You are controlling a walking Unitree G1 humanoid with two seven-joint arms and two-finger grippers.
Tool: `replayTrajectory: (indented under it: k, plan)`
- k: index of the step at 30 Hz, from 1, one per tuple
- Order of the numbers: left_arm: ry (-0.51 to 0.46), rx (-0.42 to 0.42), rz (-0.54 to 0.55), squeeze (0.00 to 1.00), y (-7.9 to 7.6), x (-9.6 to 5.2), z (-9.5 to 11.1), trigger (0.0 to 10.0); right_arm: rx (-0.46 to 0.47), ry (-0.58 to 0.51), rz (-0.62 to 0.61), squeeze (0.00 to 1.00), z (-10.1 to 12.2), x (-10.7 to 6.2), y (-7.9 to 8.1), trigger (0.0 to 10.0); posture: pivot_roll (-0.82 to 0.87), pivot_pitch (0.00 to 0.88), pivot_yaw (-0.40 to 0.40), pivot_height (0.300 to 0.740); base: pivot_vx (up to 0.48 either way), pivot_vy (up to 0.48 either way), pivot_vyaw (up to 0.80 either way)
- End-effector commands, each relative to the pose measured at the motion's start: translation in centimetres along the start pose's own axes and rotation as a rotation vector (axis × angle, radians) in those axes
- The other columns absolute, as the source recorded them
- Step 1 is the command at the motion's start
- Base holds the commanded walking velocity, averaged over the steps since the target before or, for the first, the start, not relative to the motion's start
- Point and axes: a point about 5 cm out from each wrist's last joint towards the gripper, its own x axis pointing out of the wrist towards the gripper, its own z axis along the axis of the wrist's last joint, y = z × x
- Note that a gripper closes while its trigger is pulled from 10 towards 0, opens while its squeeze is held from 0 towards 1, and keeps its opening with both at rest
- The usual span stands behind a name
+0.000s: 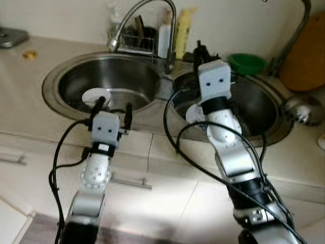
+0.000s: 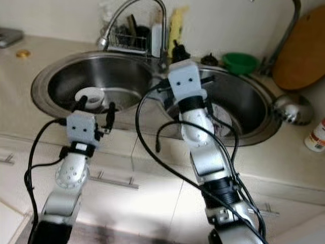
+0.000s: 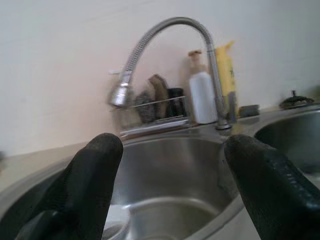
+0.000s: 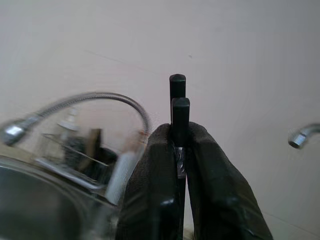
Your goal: Kitchen organization
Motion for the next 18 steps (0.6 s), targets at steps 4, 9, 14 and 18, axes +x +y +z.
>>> replayTrajectory:
  k: [4, 9, 14, 18]
  plan:
    - [-0.014, -0.014, -0.030, 0.00, -1.0, 0.2, 0.4, 10.0, 0.002, 0.033, -0.028, 0.00, -0.7, 0.0, -1.1, 10.0, 0.12, 0.000, -0.069, 0.740, 0.302, 0.000, 0.00]
    - [-0.014, -0.010, -0.033, 0.00, -1.2, 0.2, 0.4, 10.0, 0.023, 0.101, -0.018, 0.00, -1.7, 0.0, -1.0, 10.0, 0.12, 0.000, -0.069, 0.740, 0.000, 0.000, 0.00]
    - [-0.010, -0.007, -0.035, 0.00, -1.4, 0.2, 0.3, 10.0, 0.058, 0.244, 0.027, 0.00, -3.9, -0.1, -0.8, 10.0, 0.12, 0.000, -0.069, 0.740, 0.000, 0.000, 0.00]
    - [-0.009, -0.006, -0.034, 0.00, -1.4, 0.1, 0.3, 10.0, 0.072, 0.352, 0.049, 0.00, -5.8, -0.3, -0.6, 10.0, 0.12, 0.000, -0.071, 0.740, 0.000, 0.000, 0.00]
